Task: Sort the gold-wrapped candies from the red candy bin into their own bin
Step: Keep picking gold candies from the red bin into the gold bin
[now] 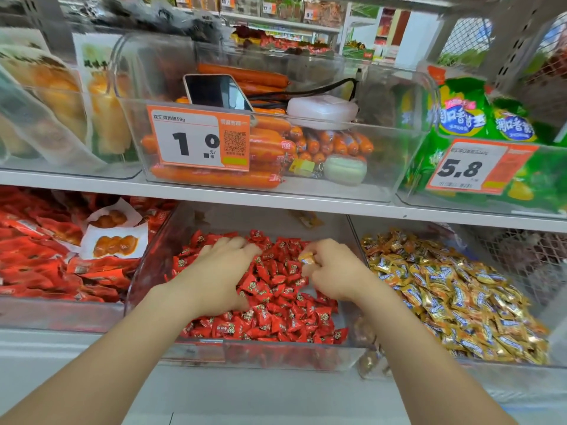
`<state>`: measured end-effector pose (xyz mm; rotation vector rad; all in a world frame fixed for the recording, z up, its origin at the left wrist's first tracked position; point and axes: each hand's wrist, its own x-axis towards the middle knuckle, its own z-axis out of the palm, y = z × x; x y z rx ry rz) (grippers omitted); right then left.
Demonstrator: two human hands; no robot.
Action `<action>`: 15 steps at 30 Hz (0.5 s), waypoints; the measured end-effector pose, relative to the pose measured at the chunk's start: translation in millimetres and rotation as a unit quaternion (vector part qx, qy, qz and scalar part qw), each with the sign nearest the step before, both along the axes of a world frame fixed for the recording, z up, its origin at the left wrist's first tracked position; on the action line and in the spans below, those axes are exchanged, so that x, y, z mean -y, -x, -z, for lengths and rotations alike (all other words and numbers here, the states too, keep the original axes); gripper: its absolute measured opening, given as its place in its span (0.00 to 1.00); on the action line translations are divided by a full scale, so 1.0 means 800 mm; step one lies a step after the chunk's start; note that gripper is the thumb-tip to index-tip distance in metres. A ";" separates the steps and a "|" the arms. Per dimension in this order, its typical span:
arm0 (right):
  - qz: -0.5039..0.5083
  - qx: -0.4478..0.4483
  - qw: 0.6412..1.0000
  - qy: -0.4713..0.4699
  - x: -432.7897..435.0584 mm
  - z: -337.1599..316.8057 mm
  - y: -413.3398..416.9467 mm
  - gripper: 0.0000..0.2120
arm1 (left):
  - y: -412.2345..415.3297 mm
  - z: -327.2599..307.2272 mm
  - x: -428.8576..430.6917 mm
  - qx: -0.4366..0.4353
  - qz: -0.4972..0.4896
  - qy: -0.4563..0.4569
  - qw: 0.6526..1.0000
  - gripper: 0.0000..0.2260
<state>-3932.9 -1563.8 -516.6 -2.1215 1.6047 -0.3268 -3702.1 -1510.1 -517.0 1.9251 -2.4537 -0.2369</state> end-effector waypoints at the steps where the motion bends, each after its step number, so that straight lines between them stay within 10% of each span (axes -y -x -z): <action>1: 0.003 0.003 1.000 0.015 -0.004 -0.001 0.002 0.11 | 0.005 0.000 0.000 -0.047 0.035 0.013 0.998 0.34; 5: -0.023 0.053 0.996 0.072 -0.024 -0.002 0.005 0.13 | 0.039 0.011 0.006 -0.127 0.113 -0.048 0.984 0.25; 10: -0.037 0.088 0.987 0.129 -0.050 -0.004 0.018 0.13 | 0.044 0.012 0.010 0.133 0.032 -0.103 0.985 0.26; 15: -0.034 0.101 0.966 0.237 -0.060 -0.017 0.032 0.10 | 0.022 0.006 -0.001 0.150 -0.033 -0.125 0.980 0.34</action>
